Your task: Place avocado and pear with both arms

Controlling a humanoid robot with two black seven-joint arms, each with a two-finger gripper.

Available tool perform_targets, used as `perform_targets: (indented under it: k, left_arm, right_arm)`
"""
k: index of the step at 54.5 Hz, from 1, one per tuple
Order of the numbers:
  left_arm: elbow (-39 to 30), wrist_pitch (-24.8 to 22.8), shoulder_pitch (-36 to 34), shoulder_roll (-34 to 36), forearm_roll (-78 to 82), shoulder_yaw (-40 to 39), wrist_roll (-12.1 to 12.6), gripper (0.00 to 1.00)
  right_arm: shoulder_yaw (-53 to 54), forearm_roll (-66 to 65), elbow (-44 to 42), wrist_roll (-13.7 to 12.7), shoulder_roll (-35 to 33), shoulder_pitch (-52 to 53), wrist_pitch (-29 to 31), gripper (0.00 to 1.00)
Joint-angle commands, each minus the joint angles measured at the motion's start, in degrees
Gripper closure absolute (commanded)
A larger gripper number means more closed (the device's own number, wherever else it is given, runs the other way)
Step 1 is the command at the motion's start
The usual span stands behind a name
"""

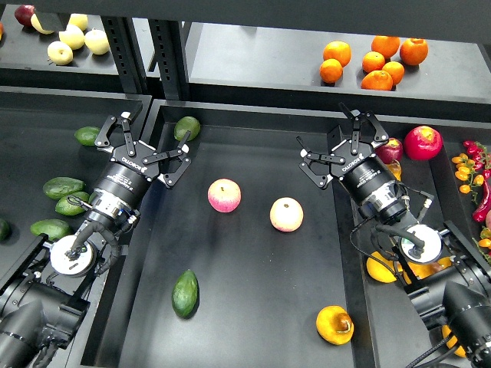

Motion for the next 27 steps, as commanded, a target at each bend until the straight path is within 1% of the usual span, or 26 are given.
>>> perform_targets:
  k: [1,13,20,24,27]
  left_arm:
    - [0.13,0.0,-0.1,0.0,0.0,0.12,-0.15,0.0]
    - [-0.31,0.0,-0.1,0.0,-0.09,0.03,0.02,0.0]
    - [0.13,0.0,-0.01,0.0,-0.09,-0.23,0.55,0.0]
    - [-0.22,0.0,0.08,0.0,-0.09,-0.23,2.13,0.0]
    - [-0.57,0.0,0.08,0.0,-0.17,-0.23,4.41,0.0]
  right_arm:
    - [-0.01,0.0,0.02,0.0,0.0,0.0,0.0,0.0]
    - [0.07,0.0,-0.07,0.0,0.0,0.0,0.0,0.01]
    - [0.07,0.0,-0.15,0.0,0.0,0.0,0.0,0.01]
    - [0.16,0.0,-0.15,0.0,0.0,-0.09,0.0,0.0]
    - [0.07,0.08,-0.15,0.0,0.0,-0.09,0.0,0.0]
